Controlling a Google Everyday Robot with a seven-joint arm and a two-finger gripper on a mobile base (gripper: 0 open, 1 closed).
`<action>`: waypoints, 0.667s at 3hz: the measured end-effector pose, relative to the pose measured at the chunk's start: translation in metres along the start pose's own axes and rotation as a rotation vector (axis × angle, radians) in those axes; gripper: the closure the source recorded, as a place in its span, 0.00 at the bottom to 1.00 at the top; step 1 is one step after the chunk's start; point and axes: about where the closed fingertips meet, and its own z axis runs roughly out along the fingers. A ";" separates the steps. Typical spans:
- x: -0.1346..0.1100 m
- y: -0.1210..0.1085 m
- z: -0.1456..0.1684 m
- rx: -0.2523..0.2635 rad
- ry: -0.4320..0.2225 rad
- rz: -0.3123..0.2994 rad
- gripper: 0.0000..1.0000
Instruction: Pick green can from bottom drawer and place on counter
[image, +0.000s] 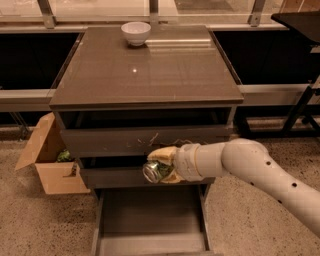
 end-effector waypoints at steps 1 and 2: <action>0.001 -0.029 -0.024 -0.024 0.045 -0.045 1.00; 0.001 -0.058 -0.046 -0.044 0.099 -0.085 1.00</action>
Offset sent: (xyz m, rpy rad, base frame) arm 0.0204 -0.0262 0.1141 -0.1761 -0.1242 -0.0519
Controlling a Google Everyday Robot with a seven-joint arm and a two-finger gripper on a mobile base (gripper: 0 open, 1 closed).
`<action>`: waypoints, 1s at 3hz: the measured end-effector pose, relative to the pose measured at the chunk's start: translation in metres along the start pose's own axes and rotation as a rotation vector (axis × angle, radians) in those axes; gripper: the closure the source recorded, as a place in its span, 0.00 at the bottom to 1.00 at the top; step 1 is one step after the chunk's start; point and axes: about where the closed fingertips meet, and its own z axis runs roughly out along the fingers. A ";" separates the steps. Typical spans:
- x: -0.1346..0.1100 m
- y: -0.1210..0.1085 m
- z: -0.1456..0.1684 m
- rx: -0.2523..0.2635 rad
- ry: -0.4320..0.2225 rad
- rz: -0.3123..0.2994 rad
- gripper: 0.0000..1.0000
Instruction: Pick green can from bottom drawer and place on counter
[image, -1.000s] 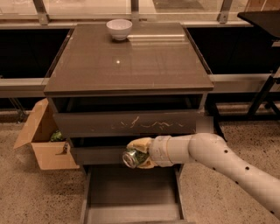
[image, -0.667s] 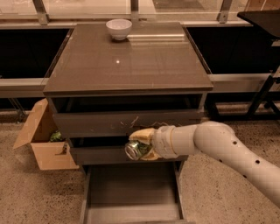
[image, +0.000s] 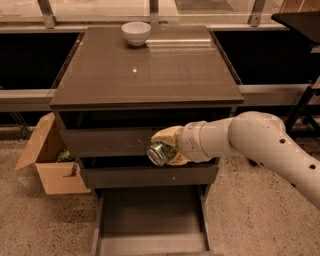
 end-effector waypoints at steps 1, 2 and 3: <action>0.000 0.000 0.000 0.000 0.000 0.000 1.00; 0.016 -0.032 -0.041 0.004 0.052 -0.093 1.00; 0.031 -0.059 -0.072 0.010 0.090 -0.159 1.00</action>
Offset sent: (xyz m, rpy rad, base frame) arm 0.0188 -0.0447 0.0848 -0.0947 -0.1596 0.0118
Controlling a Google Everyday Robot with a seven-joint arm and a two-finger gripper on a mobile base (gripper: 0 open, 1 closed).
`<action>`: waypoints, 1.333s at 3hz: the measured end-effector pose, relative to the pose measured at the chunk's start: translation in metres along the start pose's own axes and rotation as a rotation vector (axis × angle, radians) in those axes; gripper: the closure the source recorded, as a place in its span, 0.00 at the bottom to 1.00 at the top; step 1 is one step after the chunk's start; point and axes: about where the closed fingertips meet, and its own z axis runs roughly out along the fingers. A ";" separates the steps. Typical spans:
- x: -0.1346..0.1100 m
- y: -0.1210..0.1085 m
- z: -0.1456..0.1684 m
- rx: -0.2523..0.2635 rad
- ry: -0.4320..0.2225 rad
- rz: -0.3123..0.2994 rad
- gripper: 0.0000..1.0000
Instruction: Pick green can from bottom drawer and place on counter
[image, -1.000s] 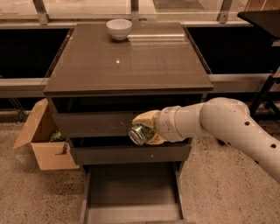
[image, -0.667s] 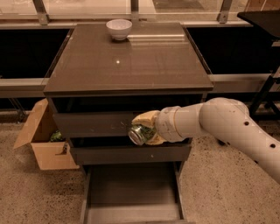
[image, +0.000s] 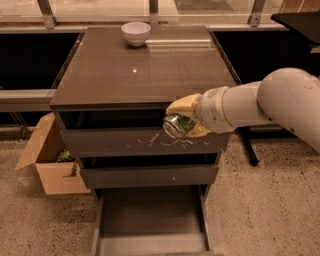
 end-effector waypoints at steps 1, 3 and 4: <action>0.039 -0.032 -0.007 0.033 -0.014 -0.053 1.00; 0.091 -0.087 0.012 0.047 -0.023 -0.110 1.00; 0.114 -0.096 0.031 -0.019 -0.010 -0.115 1.00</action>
Offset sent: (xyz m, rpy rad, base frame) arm 0.1136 -0.0005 0.0829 0.0793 -0.1158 0.1182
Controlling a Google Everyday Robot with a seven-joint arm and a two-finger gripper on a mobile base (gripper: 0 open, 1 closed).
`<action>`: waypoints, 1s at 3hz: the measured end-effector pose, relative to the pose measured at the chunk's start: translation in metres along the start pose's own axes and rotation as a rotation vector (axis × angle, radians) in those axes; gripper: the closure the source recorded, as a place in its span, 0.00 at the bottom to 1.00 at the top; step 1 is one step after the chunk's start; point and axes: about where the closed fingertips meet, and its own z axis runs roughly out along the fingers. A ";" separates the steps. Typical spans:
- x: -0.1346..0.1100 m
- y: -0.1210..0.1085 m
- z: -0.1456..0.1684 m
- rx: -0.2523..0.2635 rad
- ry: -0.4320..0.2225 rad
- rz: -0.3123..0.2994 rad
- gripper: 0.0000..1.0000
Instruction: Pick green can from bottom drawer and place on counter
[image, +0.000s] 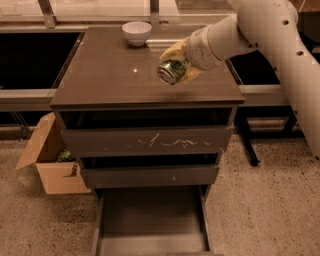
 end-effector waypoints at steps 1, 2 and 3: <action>0.018 0.003 0.021 -0.057 -0.005 0.015 1.00; 0.037 0.015 0.046 -0.112 -0.024 0.051 0.96; 0.050 0.022 0.060 -0.148 -0.027 0.077 0.65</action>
Offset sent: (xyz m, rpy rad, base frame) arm 0.0687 -0.0009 -0.0427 -0.0870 0.1353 -0.0442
